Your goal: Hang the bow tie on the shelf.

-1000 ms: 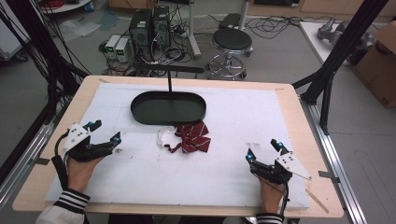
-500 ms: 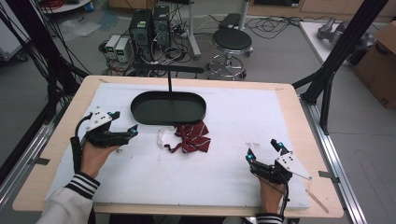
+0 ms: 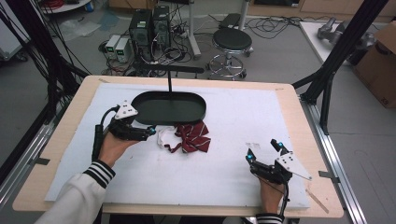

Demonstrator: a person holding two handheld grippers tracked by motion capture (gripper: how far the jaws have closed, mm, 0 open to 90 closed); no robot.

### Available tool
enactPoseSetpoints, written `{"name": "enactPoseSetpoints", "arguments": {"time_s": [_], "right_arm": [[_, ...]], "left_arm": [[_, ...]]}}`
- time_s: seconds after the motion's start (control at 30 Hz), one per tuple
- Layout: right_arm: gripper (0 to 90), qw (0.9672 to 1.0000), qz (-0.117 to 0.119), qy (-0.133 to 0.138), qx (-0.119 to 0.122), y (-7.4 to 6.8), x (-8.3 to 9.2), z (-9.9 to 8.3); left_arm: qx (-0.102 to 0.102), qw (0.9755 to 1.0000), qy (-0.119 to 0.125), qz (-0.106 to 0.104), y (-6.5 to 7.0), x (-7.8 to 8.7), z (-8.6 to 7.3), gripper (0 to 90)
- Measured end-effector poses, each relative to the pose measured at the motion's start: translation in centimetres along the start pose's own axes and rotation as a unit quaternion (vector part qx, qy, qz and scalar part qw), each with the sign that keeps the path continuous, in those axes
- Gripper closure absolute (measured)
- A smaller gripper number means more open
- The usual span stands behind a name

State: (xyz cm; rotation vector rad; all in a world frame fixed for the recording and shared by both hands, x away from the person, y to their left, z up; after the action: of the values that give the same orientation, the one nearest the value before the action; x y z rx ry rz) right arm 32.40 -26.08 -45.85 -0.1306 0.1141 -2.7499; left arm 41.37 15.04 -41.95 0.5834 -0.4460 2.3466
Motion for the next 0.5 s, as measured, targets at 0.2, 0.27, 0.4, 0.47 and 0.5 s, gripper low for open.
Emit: {"name": "enactPoseSetpoints", "arguments": {"time_s": [0.2, 0.27, 0.4, 0.47, 0.5], "right_arm": [[5.2, 1.0, 0.0, 0.001, 0.004, -0.1, 0.0, 0.0], [5.2, 1.0, -0.001, 0.001, -0.002, 0.0, 0.0, 0.0], [5.2, 1.0, -0.001, 0.0, -0.007, 0.1, 0.1, 0.0], [5.3, 1.0, -0.001, 0.001, -0.004, 0.1, 0.0, 0.0], [5.2, 1.0, -0.001, 0.001, -0.004, 0.1, 0.0, 0.0]], "left_arm": [[0.006, 0.9988, -0.048, 0.002, 0.4, -1.3, -0.5, 16.1], [0.003, 0.9982, -0.061, 0.0, 0.6, -1.9, -0.7, 16.1], [0.011, 0.9952, -0.096, -0.013, 1.4, -3.3, -1.3, 16.2], [0.013, 0.9944, -0.103, -0.017, 1.7, -3.7, -1.5, 16.2], [0.011, 0.9937, -0.11, -0.017, 1.9, -4.0, -1.5, 16.2]]}}
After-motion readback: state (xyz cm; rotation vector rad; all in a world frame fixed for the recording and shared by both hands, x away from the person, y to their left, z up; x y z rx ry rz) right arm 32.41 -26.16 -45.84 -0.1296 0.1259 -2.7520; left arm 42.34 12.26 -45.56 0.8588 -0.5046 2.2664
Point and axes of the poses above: each handheld gripper's, and its own axes: x roughly backward along the jaws, z roughly out of its top, y roughly to its right, the point moved 7 cm from there along -x, roughly forward along the jaws, and after that the axes turned 5 degrees about -x, right-handed, at the moved point
